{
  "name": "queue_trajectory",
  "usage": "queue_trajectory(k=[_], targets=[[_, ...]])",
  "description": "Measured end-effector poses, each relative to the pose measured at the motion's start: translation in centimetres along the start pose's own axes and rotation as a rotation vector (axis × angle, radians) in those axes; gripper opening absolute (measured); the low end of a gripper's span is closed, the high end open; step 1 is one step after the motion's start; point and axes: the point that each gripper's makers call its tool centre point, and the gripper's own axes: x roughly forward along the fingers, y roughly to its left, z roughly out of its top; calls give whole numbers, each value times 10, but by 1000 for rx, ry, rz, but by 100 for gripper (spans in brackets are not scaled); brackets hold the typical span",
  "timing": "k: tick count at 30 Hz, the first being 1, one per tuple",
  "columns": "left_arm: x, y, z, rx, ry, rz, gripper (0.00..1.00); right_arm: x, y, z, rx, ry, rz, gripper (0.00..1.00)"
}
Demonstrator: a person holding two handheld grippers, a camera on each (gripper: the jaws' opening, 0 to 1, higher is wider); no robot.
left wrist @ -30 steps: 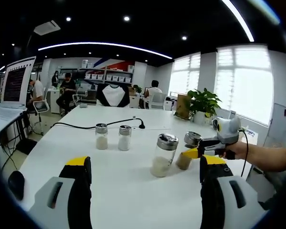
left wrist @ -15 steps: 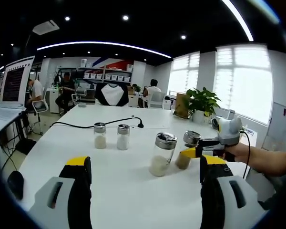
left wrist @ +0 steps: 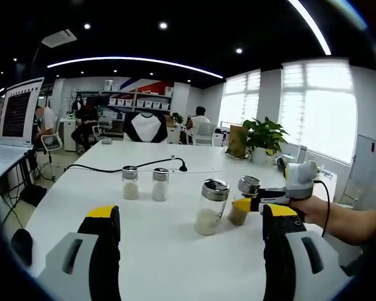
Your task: Rotate the seasoning bottle until the label or dispensing opening points toward the visible target arrow and the bottle remains upright within the marked orientation range
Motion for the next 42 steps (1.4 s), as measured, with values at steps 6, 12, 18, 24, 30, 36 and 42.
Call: queue_trajectory(k=[6,12,18,24,30,36,42], targets=[[0,2,-2,-4,3,7,100,0,-1,0,18,-8,-53,39],[1,0,-4,-8,8,6,100,0,-2,0,33,-11,-111,39],[1,-2,-4,-9,9,3,99,0,-4,0,46,-9,-161,39],[-1,-1,-4,-7,5,5,100,0,-5,0,54,-2,-188,40],[-1,-1,-7,-14,14,5,100,0,-5,-1,62,5,-212,40],[0,-2,-7,-13,16,4,99,0,-6,-1,70,8,-237,40],[-1,0,-7,-11,18,10,99,0,-6,-1,74,11,-248,40]])
